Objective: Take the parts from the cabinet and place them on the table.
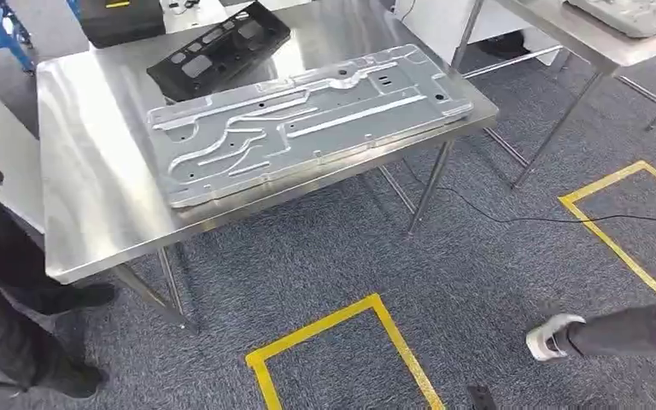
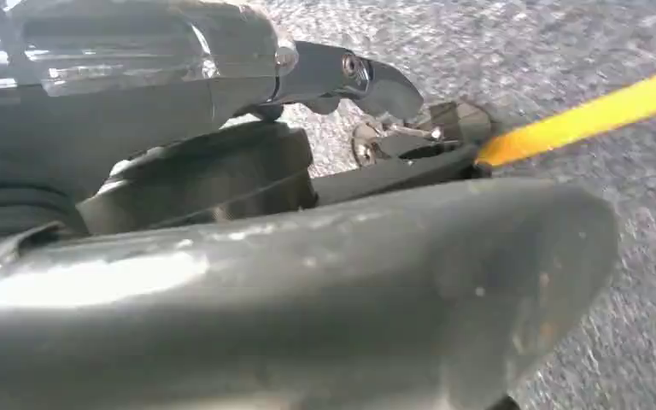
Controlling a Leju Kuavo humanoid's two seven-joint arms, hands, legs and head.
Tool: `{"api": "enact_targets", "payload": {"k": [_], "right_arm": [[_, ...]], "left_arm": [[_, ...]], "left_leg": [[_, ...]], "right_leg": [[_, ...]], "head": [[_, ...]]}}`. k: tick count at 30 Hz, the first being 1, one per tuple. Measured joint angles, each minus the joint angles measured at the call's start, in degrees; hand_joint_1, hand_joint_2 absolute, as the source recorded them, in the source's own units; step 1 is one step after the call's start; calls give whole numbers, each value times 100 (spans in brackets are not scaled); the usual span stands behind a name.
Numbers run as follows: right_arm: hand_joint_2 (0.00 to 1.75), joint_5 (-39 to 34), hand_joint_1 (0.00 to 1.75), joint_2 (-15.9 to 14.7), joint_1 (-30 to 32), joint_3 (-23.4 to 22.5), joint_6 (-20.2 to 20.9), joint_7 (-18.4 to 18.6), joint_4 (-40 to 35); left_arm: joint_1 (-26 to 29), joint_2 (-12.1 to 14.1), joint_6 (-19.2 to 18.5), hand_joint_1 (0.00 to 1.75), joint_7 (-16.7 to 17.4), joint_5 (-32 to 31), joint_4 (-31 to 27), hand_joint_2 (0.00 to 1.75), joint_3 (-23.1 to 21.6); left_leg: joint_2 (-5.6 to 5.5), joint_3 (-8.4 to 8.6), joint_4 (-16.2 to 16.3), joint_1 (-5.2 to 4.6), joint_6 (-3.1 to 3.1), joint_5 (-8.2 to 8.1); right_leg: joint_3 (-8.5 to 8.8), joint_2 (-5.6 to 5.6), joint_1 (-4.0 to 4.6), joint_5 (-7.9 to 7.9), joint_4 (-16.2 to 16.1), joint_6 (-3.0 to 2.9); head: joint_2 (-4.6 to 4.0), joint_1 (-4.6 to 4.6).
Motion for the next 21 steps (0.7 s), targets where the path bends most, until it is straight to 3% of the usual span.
{"api": "enact_targets", "payload": {"k": [1,3,4,5,7,8,9,10,13,14,15,16,17,19,20,21], "right_arm": [[0,-2,0,4,-15,4,0,20,7],[0,-2,0,39,-61,31,2,39,26],[0,-2,0,52,-61,37,2,44,29],[0,-4,0,57,-59,39,2,48,31],[0,-9,0,81,-50,57,2,61,52],[0,-22,0,92,-51,77,2,74,59],[0,-22,0,101,-51,83,2,85,64],[0,-22,0,107,-75,85,2,85,72],[0,-31,0,118,-70,92,13,74,79],[0,-37,0,118,-62,98,13,57,83],[0,-39,0,129,-56,116,18,39,83],[0,-46,0,125,-82,129,22,22,85],[0,-67,0,125,-103,133,31,2,85],[0,-74,0,144,-97,142,39,-13,83],[0,-76,0,155,-64,144,39,-13,85],[0,-78,0,157,-35,149,41,-20,90]], "left_arm": [[-3,0,-18,0,-18,-2,-11,0,2],[-7,11,-31,0,-26,0,-15,0,4],[-5,15,-39,0,-26,0,-15,0,4],[-6,15,-46,0,-26,0,-15,0,4],[-5,17,-50,0,-26,0,-15,0,4],[-4,22,-50,0,-26,0,-15,0,4],[-1,24,-50,0,-26,0,-15,0,4],[-2,22,-50,0,-31,-2,-20,0,4],[10,24,-50,0,-35,-4,-31,0,2],[5,7,-48,0,-35,-13,-37,0,2],[0,11,-33,0,-37,-22,-39,0,2],[14,-4,-2,0,-35,-31,-48,0,0],[34,13,2,0,-37,-31,-46,0,0],[40,15,17,0,-35,-31,-46,0,0],[40,17,20,0,-35,-31,-46,0,0],[39,17,22,0,-35,-33,-46,0,-2]], "left_leg": [[-172,-168,333,3,16,-208],[-220,-609,1229,-8,15,-597],[-215,-790,1538,-7,16,-648],[-203,-826,1532,-7,18,-533],[-234,-601,935,-3,36,-44],[-388,-407,464,13,44,238],[-717,-282,171,38,70,301],[-926,-242,49,79,82,232],[-663,-234,80,21,156,215],[-558,-204,29,72,198,234],[-452,-169,7,65,217,235],[-330,-151,5,57,246,217],[-213,-143,5,43,262,203],[15,-129,6,29,267,159],[104,-106,7,28,261,138],[181,-86,7,27,253,113]], "right_leg": [[1,40,2,10,-4,-37],[3,170,32,1,-2,-72],[6,259,50,-6,10,-83],[12,347,56,-12,23,-86],[21,509,54,-43,64,-72],[19,592,49,-65,101,-51],[-2,661,34,-97,145,-12],[-58,734,60,-133,226,37],[-116,978,-12,-94,200,127],[-136,1064,-15,-100,209,159],[-178,707,20,-177,326,185],[-331,429,20,-347,624,224],[-552,296,1,-537,1020,255],[-943,171,-24,-782,1731,300],[-972,147,-41,-721,1786,310],[-886,131,-53,-536,1613,310]], "head": [[-2,-37],[0,-107],[-2,-133],[0,-140],[0,-151],[-2,-162],[-2,-177],[-2,-186],[-2,-146],[-2,-149],[-2,-111],[-2,-15],[-2,37],[-2,61],[-2,79],[0,90]]}}
